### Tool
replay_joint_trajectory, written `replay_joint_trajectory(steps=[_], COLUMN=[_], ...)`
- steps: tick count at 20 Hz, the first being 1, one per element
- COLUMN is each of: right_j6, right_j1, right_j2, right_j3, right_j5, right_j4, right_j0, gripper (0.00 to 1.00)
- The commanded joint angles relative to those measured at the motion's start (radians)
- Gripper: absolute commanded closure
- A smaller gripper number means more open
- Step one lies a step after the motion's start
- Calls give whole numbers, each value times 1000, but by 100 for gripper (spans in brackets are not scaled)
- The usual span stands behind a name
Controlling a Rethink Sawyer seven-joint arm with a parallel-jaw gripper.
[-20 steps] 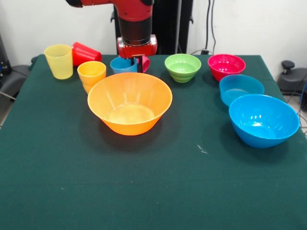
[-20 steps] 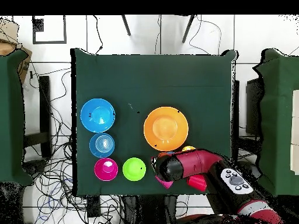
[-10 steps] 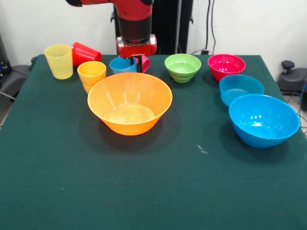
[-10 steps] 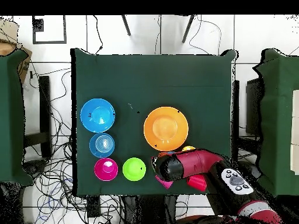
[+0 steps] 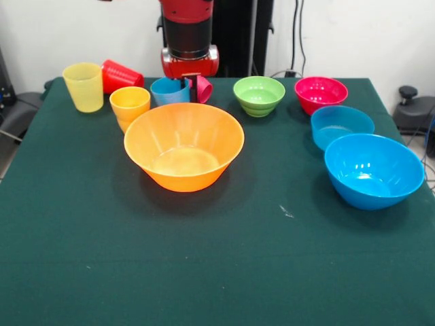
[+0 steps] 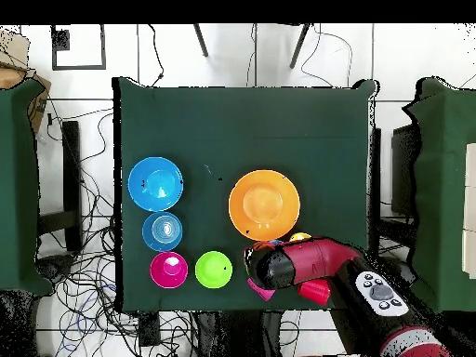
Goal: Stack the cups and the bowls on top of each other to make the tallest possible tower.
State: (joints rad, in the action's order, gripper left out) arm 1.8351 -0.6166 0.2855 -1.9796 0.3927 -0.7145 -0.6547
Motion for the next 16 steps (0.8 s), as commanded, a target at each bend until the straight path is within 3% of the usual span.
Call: replay_joint_trajectory(steps=[1, 16], right_j6=[-43, -47], right_j1=[-81, -211], right_j2=[87, 97], right_j3=[-28, -96], right_j5=[30, 90], right_j4=[11, 54], right_j0=[2, 4], gripper=[100, 100])
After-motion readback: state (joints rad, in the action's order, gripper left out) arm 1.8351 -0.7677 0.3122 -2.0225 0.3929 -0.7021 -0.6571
